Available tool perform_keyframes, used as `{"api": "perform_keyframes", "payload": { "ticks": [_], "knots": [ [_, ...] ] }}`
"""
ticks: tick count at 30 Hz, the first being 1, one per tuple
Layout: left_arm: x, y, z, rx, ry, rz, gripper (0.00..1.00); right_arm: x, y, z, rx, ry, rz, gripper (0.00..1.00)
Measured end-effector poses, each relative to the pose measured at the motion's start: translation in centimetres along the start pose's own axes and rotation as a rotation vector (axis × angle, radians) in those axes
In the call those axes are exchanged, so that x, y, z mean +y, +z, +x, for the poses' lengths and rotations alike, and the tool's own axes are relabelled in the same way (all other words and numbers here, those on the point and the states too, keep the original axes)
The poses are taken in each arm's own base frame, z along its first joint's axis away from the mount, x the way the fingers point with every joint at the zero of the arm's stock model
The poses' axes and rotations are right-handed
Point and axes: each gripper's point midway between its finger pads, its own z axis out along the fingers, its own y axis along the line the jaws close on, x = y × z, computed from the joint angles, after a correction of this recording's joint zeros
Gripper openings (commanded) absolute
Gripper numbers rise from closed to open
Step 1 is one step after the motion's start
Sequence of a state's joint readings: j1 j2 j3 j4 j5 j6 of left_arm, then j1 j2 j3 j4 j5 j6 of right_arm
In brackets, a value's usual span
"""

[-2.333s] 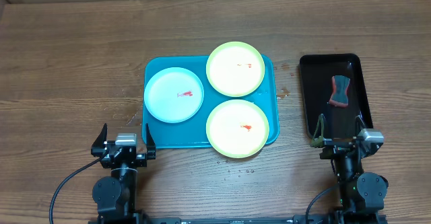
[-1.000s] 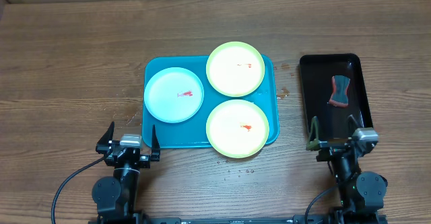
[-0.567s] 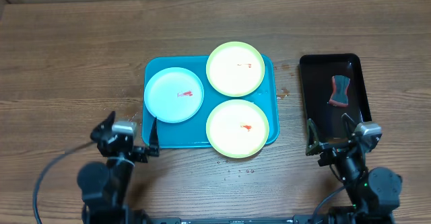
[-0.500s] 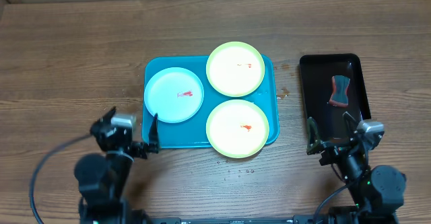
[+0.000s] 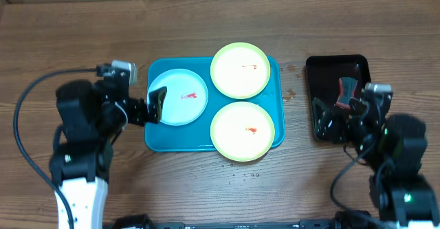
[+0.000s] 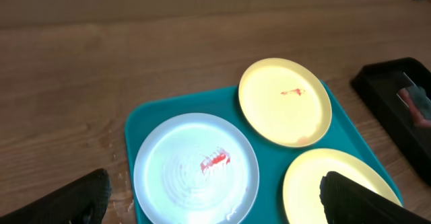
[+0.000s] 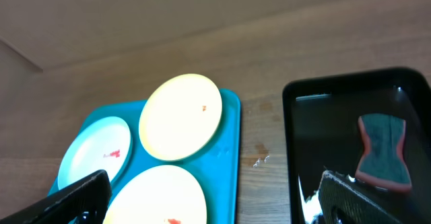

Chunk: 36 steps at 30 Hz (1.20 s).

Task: Clean dirty plates on tray and stack at the side
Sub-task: 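Move the left gripper to the white plate's left rim and grasp it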

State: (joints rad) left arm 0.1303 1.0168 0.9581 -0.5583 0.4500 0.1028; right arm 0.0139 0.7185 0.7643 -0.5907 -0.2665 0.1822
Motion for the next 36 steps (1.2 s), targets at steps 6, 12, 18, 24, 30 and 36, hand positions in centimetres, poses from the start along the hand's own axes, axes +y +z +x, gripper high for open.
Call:
{"api": "perform_keyframes", "payload": {
  "ticks": [6, 12, 18, 24, 30, 36],
  "knots": [
    [0.4, 1.1, 0.3, 0.171, -0.077, 0.022, 1.0, -0.1, 1.5, -1.5, 0.134, 0.042, 0.034, 1.0],
    [0.1, 2.7, 0.5, 0.239, -0.104, 0.067, 1.0, 0.3, 2.6, -3.3, 0.15, 0.047, 0.023, 1.0],
    [-0.1, 3.3, 2.0, 0.302, -0.14, 0.093, 1.0, 0.0, 3.5, -2.9, 0.176, 0.055, 0.027, 1.0],
    [0.0, 3.5, 2.2, 0.313, -0.144, 0.09, 1.0, -0.8, 5.1, -1.6, 0.239, 0.075, 0.043, 1.0],
    [1.0, 4.2, 2.9, 0.38, -0.177, -0.052, 0.98, -2.3, 7.6, 1.2, 0.364, 0.119, 0.076, 1.0],
    [1.9, 5.1, 2.9, 0.449, -0.297, -0.23, 0.89, -3.1, 8.8, 2.9, 0.435, 0.175, 0.103, 0.95]
  ]
}}
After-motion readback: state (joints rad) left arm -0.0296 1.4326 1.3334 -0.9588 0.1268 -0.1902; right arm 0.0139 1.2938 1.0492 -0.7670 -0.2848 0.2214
